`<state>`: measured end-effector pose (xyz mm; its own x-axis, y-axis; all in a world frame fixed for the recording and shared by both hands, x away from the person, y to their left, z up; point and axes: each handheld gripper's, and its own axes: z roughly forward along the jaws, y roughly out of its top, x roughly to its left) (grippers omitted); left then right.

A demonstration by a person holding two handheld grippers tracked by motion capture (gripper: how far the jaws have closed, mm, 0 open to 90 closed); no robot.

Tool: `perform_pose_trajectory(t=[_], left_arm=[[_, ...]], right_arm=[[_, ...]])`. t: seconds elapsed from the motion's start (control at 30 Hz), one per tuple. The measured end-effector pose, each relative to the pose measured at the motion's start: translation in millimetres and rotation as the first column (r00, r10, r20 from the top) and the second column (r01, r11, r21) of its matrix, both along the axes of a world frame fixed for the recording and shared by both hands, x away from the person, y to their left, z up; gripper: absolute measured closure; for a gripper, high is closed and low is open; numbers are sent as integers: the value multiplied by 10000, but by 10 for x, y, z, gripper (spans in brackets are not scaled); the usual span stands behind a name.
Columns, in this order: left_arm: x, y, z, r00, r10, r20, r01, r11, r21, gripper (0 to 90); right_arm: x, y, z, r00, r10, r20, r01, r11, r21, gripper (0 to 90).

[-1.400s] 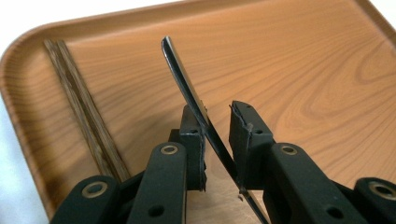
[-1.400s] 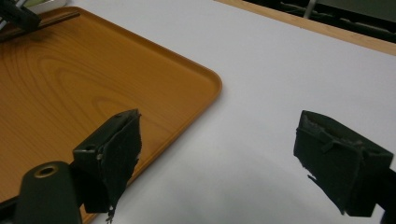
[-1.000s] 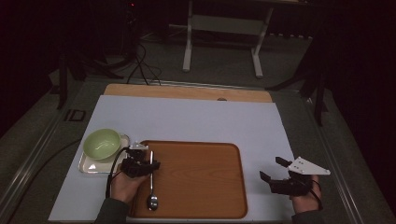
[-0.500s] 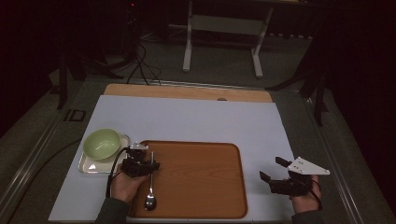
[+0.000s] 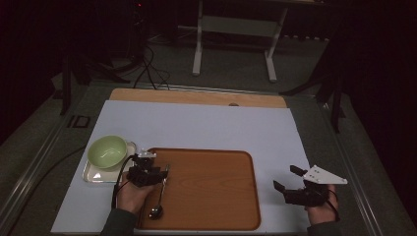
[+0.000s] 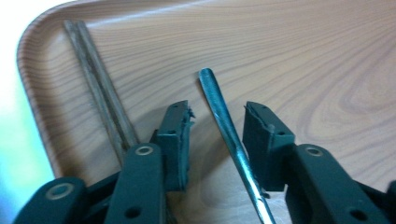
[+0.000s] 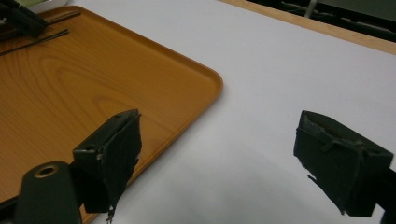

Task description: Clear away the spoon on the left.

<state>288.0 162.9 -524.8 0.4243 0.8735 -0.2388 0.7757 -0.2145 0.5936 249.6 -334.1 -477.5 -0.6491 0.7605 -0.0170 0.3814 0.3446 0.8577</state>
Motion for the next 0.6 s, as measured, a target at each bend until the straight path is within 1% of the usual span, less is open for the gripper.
perform_pose_trajectory(t=[0.2,0.3,0.37,0.4,0.53,0.6], left_arm=[[-13,10,34,9995,153,269,-155,9999,57,507],[-19,3,69,9988,195,454,-205,9995,230,451],[-25,-15,94,9984,50,559,-72,9992,396,412],[-29,-24,105,9979,63,639,-94,9988,474,391],[-36,-25,135,9966,190,805,-228,9986,476,316],[-40,-10,150,9962,268,831,-300,9988,377,302]], right_arm=[[-2,-1,1,10000,-9,8,9,10000,1,145],[-2,-1,1,10000,-6,3,6,10000,-7,146],[-2,-2,0,10000,-11,10,11,10000,1,145],[-2,-2,0,10000,-12,7,12,10000,-3,145],[-2,-2,0,10000,-5,6,5,10000,-3,145],[-3,-2,0,10000,-21,9,21,10000,12,145]])
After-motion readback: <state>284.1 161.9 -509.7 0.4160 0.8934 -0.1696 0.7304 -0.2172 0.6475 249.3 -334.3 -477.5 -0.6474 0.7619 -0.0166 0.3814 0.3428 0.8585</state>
